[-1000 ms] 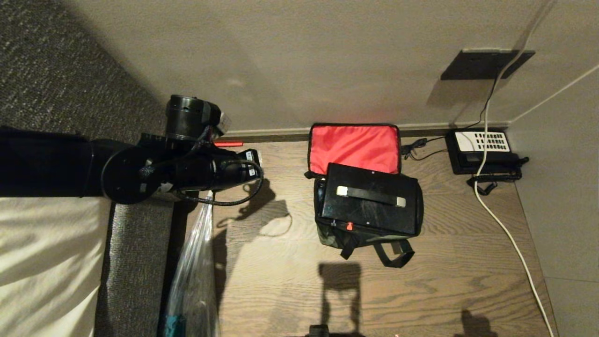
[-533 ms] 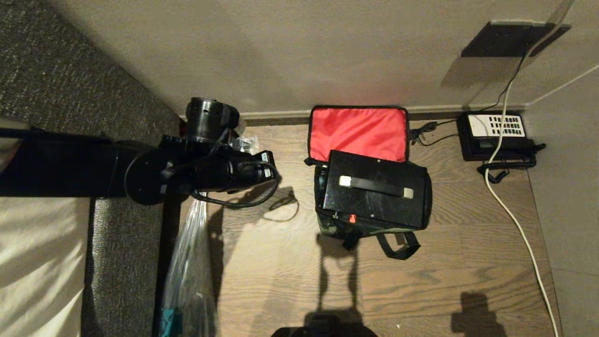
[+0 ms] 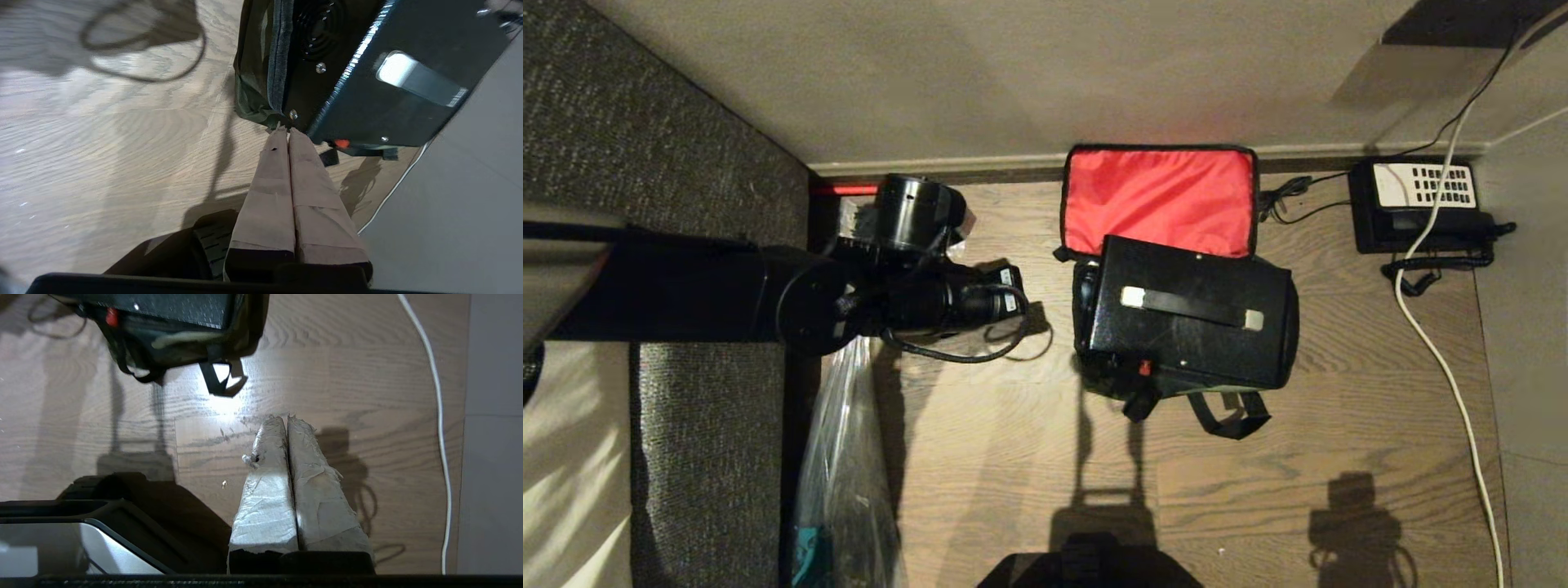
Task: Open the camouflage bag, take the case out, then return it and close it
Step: Close the top of the storage box
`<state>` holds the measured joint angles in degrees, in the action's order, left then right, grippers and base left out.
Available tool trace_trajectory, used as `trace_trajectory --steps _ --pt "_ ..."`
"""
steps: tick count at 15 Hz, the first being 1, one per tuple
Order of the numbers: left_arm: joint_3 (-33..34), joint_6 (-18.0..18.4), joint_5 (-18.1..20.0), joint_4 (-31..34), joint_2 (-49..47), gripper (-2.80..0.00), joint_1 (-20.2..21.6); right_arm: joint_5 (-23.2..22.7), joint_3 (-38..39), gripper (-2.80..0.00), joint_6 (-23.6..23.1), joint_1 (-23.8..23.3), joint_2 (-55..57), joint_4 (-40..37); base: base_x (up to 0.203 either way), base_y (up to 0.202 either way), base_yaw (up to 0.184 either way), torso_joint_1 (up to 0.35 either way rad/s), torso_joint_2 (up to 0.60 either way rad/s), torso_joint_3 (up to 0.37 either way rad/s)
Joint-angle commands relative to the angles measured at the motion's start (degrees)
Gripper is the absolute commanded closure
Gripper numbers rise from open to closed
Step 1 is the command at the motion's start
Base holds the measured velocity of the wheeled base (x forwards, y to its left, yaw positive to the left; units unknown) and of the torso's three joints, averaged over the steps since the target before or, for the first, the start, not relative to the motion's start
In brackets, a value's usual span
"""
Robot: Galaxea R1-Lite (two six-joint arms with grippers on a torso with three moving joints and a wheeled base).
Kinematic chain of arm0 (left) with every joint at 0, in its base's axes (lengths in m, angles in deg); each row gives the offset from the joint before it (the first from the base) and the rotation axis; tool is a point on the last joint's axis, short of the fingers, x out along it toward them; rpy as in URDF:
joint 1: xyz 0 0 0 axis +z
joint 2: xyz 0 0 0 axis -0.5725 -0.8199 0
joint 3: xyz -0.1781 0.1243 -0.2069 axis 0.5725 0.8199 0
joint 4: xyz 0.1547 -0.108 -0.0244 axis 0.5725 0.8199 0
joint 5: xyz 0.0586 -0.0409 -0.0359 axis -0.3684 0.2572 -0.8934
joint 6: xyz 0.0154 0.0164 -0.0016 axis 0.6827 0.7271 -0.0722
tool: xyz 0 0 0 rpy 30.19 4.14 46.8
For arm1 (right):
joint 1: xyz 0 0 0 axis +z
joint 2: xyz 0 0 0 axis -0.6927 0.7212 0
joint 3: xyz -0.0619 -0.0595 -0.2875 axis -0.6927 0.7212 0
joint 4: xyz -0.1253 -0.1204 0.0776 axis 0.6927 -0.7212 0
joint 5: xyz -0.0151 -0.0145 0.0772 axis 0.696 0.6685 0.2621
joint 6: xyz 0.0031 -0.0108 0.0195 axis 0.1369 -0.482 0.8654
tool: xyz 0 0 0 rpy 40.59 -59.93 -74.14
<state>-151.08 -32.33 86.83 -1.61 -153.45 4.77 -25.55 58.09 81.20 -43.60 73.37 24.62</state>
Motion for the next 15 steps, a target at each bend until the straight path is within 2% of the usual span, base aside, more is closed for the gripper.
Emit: trace_trajectory --steps 1,4,9,10,12,14,15 --pt "-1.71 -0.12 -0.16 -0.03 -2.87 0.0 -0.85 0.0 0.01 0.0 0.02 0.02 -1.41 0.02 0.0 0.0 0.0 0.002 0.0 -0.189" --pt "-4.96 -0.19 -0.32 -0.42 -6.93 0.0 -0.9 0.0 -0.04 0.0 0.02 0.02 -1.41 -0.06 0.0 0.0 0.0 0.003 0.01 -0.069" --pt "-20.72 -0.27 -0.26 -0.55 -16.83 0.0 -1.45 0.0 -0.04 0.0 0.02 0.02 -1.41 -0.06 0.0 0.0 0.0 0.0 0.0 -0.006" --pt "-23.53 -1.04 -0.29 -0.56 -18.55 0.0 -1.84 0.0 -0.05 0.0 0.02 0.02 -1.41 0.02 0.0 0.0 0.0 0.0 0.0 0.0" --pt "-24.94 -5.47 -0.52 -0.43 -19.79 0.0 -2.8 0.0 0.03 0.0 0.02 0.02 -1.41 0.02 0.0 0.0 0.0 0.0 0.0 0.0" --pt "-24.75 -4.26 -1.96 -0.1 -20.83 0.0 -2.71 0.0 -0.03 0.0 0.02 0.02 -1.41 0.02 0.0 0.0 0.0 0.0 0.0 0.0" --pt "-24.71 -2.05 -2.57 -0.12 -21.14 0.0 -2.69 0.0 0.04 0.0 0.02 0.02 -1.41 0.02 0.0 0.0 0.0 0.0 0.0 0.0"
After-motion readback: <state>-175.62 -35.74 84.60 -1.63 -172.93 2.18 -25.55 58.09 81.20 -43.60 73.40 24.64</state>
